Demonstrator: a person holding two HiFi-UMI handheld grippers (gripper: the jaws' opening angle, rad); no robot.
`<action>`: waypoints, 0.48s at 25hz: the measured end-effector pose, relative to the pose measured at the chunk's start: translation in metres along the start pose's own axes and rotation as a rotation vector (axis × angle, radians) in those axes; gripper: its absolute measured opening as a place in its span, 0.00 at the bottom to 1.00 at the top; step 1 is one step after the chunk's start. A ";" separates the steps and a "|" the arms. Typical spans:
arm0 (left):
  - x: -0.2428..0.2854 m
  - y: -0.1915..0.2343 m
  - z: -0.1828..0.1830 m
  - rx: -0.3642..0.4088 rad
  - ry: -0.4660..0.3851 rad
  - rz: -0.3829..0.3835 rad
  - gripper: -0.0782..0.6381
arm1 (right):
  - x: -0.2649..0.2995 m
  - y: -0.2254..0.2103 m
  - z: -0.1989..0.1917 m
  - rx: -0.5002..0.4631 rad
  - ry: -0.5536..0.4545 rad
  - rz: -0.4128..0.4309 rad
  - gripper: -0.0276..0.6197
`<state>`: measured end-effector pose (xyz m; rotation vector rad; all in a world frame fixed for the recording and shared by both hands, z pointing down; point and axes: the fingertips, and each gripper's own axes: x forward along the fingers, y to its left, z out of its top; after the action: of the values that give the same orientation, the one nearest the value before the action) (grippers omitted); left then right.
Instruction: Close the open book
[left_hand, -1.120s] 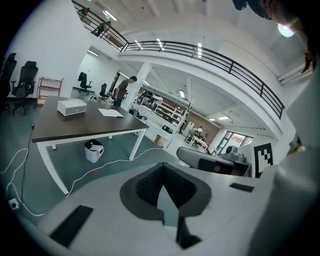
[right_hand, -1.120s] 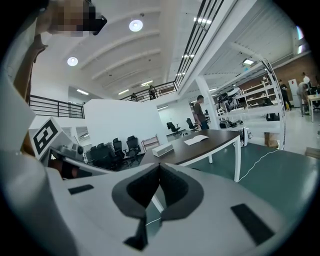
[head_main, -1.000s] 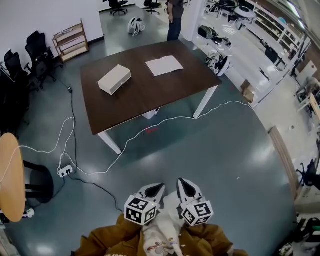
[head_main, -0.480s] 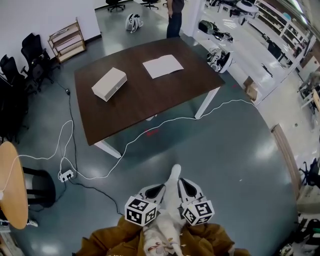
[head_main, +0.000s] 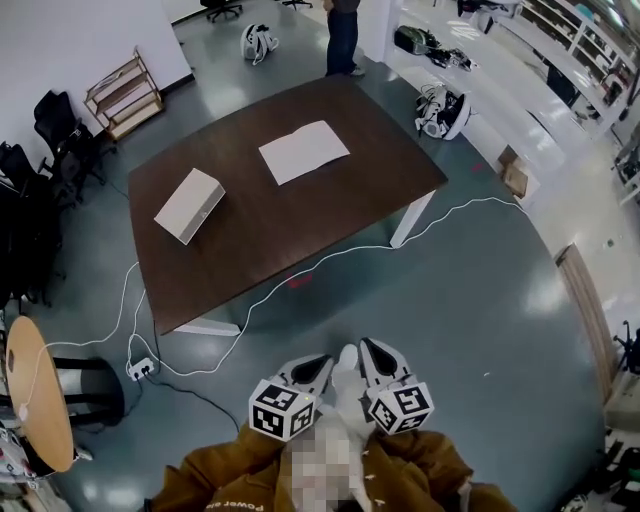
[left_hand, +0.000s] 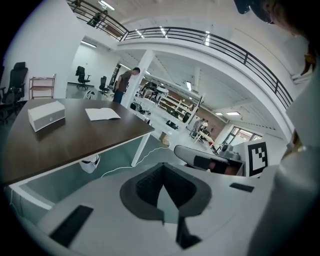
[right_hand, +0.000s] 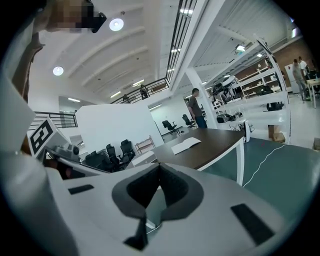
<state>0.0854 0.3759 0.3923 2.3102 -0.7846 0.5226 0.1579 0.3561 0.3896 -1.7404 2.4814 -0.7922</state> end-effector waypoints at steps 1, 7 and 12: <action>0.013 0.000 0.014 0.002 -0.003 0.005 0.12 | 0.007 -0.014 0.011 -0.001 0.001 0.006 0.05; 0.072 0.017 0.059 -0.056 -0.005 0.053 0.12 | 0.052 -0.075 0.041 0.013 0.039 0.030 0.05; 0.097 0.039 0.094 -0.085 -0.017 0.080 0.12 | 0.090 -0.095 0.060 0.011 0.075 0.057 0.05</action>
<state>0.1468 0.2498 0.3942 2.2154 -0.8926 0.4961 0.2244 0.2283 0.4009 -1.6578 2.5562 -0.8803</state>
